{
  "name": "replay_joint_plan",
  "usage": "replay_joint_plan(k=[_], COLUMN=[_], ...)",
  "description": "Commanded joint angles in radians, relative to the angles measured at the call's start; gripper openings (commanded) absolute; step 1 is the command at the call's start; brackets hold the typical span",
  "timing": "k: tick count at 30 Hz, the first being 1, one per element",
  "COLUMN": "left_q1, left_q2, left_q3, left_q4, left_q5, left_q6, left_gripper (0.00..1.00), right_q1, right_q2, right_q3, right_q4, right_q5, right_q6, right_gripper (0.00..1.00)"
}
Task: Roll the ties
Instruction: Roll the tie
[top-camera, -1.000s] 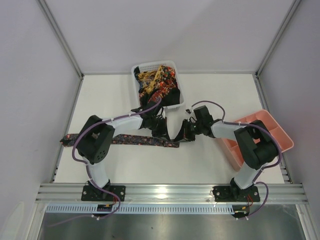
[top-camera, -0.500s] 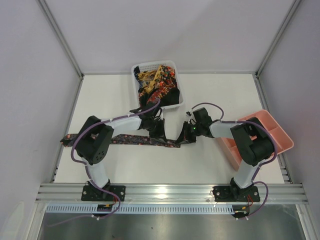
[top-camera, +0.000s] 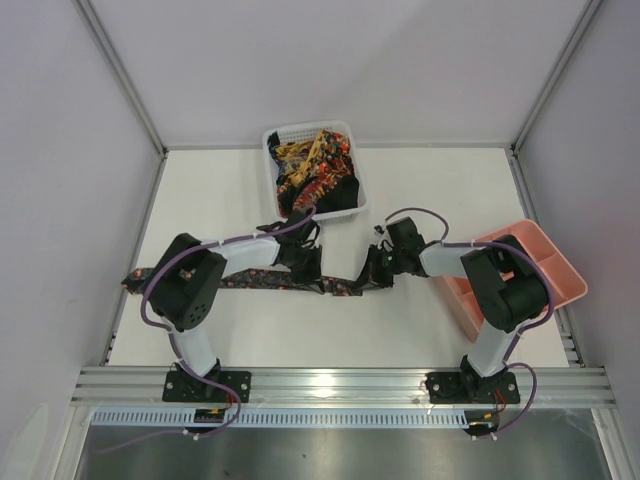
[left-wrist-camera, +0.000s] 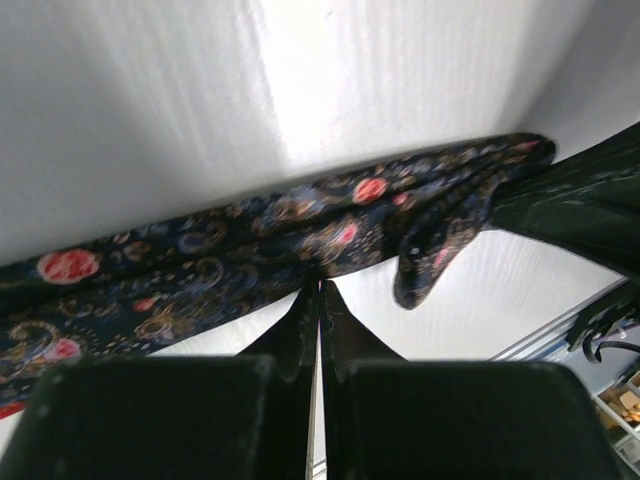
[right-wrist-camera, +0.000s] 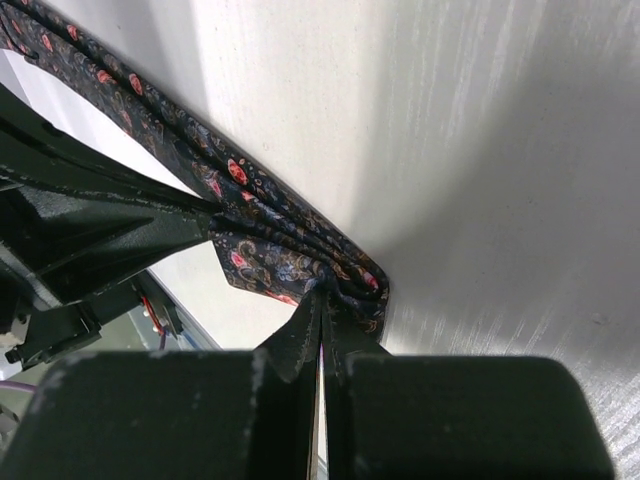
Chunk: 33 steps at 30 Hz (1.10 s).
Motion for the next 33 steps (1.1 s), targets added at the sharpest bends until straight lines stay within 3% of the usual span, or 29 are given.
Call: replay_joint_plan(k=[1,7,13,24,27,33], left_q1=[0.012,0.007,-0.033,-0.096,-0.097,-0.099], left_q2=[-0.064,-0.162,-0.242,-0.108,-0.107,-0.062], left_q3=[-0.043,-0.173,-0.192,-0.048,-0.048,-0.032], left_q4=[0.022,0.033,0.045,0.042,0.05,0.067], left_q5=[-0.029,-0.041,-0.015,0.054,0.054,0.051], left_q6=[-0.005,-0.012,-0.009,-0.034,-0.043,-0.065], left_gripper=[0.01,0.01,0.01,0.0,0.01,0.01], right_q1=[0.01,0.029,0.033,0.027,0.021,0.02], right_q2=[-0.021,-0.048,-0.065,-0.11,-0.111,0.004], right_q3=[-0.033,-0.056,-0.037,0.134,0.174,0.28], right_q4=[-0.024,-0.031,-0.028,-0.155,-0.194,-0.196], right_q5=[0.029,0.026,0.023,0.038,0.066,0.11], right_q6=[0.008,0.023,0.04,-0.001,-0.024,-0.012], right_gripper=[0.0,0.0,0.0,0.0,0.05,0.07])
